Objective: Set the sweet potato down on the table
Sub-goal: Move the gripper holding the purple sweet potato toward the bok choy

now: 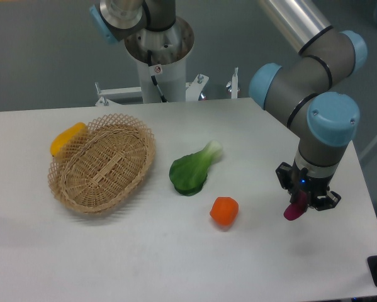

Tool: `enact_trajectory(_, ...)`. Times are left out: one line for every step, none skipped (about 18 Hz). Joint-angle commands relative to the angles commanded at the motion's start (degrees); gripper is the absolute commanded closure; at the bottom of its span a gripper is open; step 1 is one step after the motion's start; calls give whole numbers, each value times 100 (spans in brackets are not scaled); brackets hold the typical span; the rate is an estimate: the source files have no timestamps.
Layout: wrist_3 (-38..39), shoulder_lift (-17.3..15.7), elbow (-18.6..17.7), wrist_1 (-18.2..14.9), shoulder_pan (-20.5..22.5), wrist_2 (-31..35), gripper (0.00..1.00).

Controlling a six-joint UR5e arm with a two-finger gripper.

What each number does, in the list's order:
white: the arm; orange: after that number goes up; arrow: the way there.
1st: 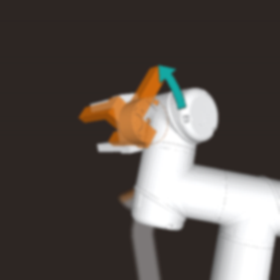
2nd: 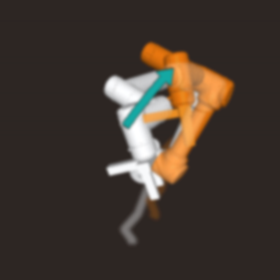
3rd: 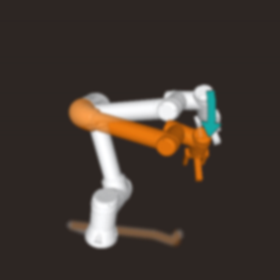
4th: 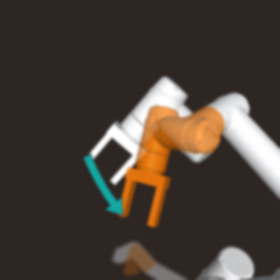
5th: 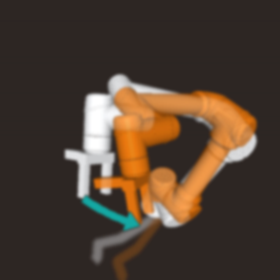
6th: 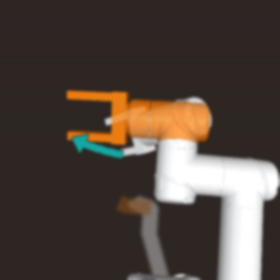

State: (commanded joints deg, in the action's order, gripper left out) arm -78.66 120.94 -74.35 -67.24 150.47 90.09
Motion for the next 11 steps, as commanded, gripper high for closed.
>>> enact_trajectory(-9,-9,-26,0,-9,9,92)
enact_trajectory(-9,-9,-26,-9,-9,9,92)
enact_trajectory(9,-17,-35,-9,-17,17,92)
enact_trajectory(52,-35,-61,-9,-26,18,92)
enact_trajectory(70,-61,-123,-9,-44,9,91)
enact_trajectory(88,-88,-245,-9,-61,9,90)
enact_trajectory(79,-157,-385,9,-53,17,91)
enact_trajectory(62,-245,-543,17,-53,9,91)
enact_trajectory(62,-298,-710,35,-35,0,91)
enact_trajectory(9,-368,-921,105,-9,0,91)
enact_trajectory(-26,-482,-1158,184,-9,-17,90)
